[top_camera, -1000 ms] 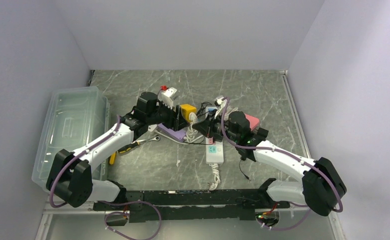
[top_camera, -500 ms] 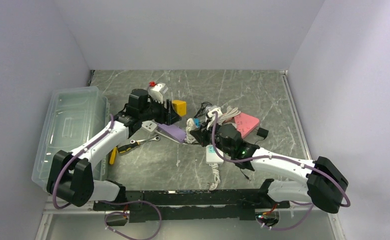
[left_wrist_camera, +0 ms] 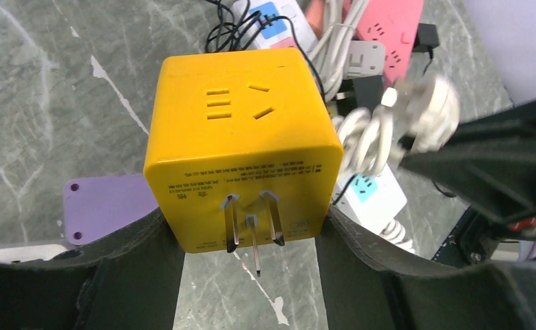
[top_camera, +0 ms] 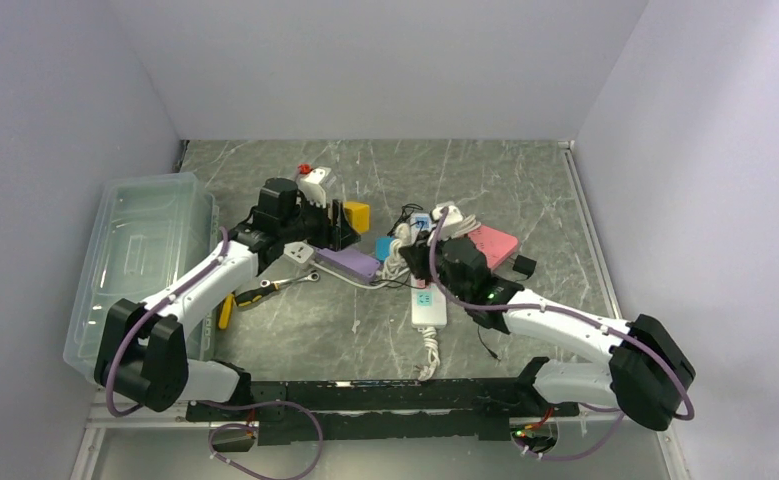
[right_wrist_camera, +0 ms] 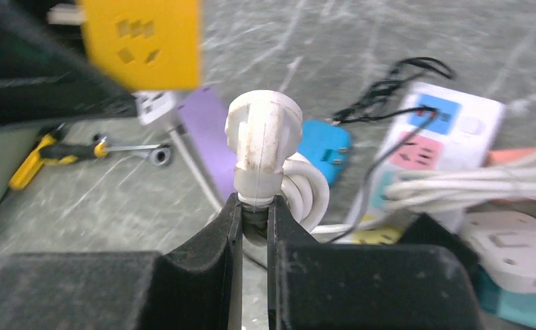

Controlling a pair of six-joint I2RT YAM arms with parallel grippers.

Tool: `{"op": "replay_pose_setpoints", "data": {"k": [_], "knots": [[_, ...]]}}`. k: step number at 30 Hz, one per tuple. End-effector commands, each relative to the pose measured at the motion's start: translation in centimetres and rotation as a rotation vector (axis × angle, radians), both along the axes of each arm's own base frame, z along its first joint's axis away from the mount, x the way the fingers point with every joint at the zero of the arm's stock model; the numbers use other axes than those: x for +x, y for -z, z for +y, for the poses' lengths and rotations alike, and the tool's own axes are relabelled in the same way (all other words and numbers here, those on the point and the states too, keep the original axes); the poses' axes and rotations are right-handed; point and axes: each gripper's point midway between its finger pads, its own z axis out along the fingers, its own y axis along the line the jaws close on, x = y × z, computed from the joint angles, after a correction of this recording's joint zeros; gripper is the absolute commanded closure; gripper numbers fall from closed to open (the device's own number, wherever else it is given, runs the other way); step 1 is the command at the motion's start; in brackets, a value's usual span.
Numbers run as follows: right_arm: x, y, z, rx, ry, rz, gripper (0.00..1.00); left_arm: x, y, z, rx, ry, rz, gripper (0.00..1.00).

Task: Pull the plug off the socket
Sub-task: Place the plug at the center of the board.

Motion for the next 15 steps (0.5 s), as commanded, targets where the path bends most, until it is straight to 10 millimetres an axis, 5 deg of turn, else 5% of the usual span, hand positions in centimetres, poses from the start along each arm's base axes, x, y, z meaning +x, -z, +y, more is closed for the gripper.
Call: {"op": "replay_pose_setpoints", "data": {"k": [1,5,12,15], "knots": [[3.7,-1.9,-3.2,0.108,0.169,0.055,1.0,2.3,-1.1,0.2,0.052,-0.031,-0.059,1.0],[4.8,1.0,-4.8,0.103,0.213,0.174,0.9,3.7,0.7,-0.1,0.101,-0.028,-0.005,1.0],[5.5,2.8,-6.3,0.077,0.253,0.184,0.37,6.7,4.3,-1.1,0.167,-0.018,0.1,1.0],[5.6,2.9,-7.0,0.075,0.274,0.166,0.24,8.5,6.2,-1.1,0.225,-0.024,0.137,1.0]]}}
